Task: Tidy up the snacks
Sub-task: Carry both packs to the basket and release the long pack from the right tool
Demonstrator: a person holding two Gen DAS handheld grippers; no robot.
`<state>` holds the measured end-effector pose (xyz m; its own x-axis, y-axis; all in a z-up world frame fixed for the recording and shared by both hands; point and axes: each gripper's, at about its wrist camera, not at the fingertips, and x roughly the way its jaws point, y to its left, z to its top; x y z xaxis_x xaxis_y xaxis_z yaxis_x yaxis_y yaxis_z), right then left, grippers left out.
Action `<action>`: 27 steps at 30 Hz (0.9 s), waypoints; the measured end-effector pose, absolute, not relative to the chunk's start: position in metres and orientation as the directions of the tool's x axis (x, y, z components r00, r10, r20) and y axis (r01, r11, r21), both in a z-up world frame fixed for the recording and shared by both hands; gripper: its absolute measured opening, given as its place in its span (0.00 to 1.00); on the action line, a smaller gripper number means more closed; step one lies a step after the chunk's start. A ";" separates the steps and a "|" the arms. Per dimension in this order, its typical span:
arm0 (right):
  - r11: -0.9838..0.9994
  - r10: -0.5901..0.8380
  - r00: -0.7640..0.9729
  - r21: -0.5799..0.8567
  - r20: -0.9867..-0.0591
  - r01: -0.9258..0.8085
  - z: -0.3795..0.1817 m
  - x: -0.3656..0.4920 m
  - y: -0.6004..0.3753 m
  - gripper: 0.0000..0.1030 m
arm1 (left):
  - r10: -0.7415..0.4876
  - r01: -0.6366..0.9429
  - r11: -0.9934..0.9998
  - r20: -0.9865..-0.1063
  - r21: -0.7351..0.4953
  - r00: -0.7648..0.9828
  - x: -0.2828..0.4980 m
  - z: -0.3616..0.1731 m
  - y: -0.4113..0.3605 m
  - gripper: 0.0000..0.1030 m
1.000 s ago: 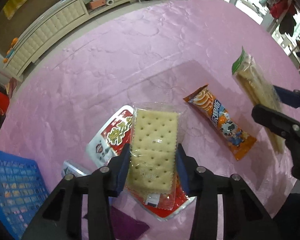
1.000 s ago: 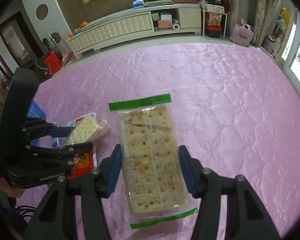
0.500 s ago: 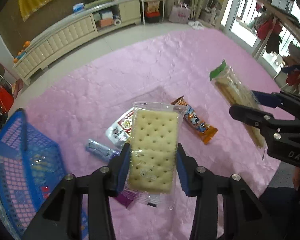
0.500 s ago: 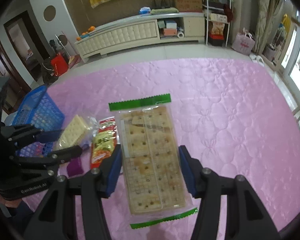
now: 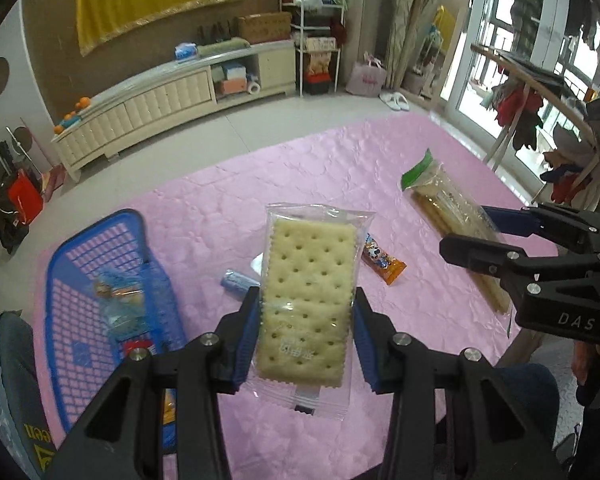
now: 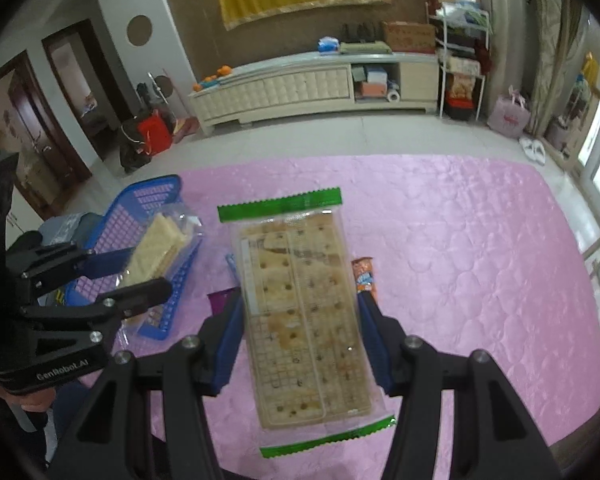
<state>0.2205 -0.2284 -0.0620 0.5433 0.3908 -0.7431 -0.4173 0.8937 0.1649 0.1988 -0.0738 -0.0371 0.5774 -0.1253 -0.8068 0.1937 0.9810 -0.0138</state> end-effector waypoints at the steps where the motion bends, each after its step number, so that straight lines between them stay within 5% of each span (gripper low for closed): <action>1: 0.891 0.394 0.547 0.160 -0.739 -0.425 -0.057 0.216 -0.225 0.58 | -0.124 0.191 0.982 -0.803 -0.013 0.583 0.194 -0.034 -0.069 0.40; 9: 0.848 0.482 0.515 0.227 -0.709 -0.479 -0.035 0.197 -0.199 0.58 | -0.126 0.157 0.987 -0.763 -0.033 0.634 0.158 -0.013 -0.034 0.40; 27: 0.755 0.520 0.460 0.136 -0.720 -0.642 -0.019 0.180 -0.074 0.58 | -0.019 0.011 1.000 -0.729 -0.016 0.684 0.110 0.015 0.072 0.40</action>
